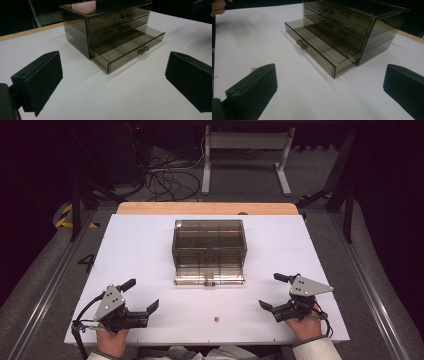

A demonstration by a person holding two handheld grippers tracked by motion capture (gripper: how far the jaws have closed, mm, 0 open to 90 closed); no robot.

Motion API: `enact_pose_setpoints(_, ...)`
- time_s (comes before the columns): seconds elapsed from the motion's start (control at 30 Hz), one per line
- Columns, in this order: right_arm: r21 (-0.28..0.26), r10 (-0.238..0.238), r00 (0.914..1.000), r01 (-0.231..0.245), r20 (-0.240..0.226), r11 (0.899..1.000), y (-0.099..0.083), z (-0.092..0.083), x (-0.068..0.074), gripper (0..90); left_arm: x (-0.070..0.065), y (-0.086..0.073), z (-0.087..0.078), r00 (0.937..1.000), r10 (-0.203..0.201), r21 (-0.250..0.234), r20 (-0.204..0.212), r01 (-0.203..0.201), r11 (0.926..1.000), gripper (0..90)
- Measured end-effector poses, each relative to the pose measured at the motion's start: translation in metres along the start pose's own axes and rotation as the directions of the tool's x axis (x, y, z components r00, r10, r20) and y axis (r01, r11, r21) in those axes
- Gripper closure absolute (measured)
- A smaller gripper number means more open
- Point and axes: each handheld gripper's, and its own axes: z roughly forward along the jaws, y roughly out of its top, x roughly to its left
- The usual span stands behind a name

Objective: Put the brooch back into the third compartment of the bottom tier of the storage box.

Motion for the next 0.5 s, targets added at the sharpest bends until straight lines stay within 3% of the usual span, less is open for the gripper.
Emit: enact_pose_setpoints(0.5,0.002,0.015,0.9999,-0.015,-0.006,1.0,0.0013,0.0007,0.0015,0.6,0.0009,-0.0002,-0.0017,1.0,-0.003,-0.002,-0.003,0.003,1.0,2.4)
